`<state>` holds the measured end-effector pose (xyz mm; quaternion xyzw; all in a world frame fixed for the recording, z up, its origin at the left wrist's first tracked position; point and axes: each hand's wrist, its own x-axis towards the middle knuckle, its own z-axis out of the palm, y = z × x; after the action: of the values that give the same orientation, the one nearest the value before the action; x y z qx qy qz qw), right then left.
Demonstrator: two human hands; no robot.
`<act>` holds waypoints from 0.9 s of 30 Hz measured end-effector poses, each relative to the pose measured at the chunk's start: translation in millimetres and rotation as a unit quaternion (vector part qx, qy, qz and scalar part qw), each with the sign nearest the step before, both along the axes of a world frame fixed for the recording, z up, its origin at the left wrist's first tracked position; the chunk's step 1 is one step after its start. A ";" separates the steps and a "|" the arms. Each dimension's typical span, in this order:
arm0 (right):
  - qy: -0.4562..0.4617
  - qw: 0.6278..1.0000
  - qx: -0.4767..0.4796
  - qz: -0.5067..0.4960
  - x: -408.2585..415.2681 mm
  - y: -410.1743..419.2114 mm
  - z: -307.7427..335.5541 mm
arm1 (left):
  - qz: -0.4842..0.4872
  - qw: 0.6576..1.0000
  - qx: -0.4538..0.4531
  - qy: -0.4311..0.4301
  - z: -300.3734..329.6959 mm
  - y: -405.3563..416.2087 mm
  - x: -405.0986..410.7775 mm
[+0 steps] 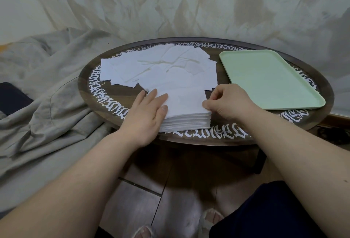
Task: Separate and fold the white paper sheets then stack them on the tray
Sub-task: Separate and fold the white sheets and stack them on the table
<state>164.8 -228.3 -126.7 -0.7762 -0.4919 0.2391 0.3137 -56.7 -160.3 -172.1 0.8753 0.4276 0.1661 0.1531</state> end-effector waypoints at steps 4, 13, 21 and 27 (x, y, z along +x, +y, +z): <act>-0.201 0.969 0.126 0.065 -12.8 4.5 9.3 | 0.057 0.998 0.011 -0.035 18.4 -8.0 3.6; -0.225 0.941 -0.089 0.238 -25.6 11.6 -27.9 | 0.041 0.991 -0.075 0.104 8.2 -7.4 4.4; -0.187 0.951 -0.094 0.226 -24.1 11.5 -27.4 | 0.043 0.992 -0.111 0.032 9.0 -6.4 2.2; -0.053 0.994 0.070 0.071 -8.7 34.8 18.4 | 0.207 0.960 -0.119 -0.144 39.2 33.1 -8.9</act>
<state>156.1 -193.5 -108.3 -0.7272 -0.5770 0.1842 0.3231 -65.6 -127.2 -132.9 0.7097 0.5900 0.2660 0.2784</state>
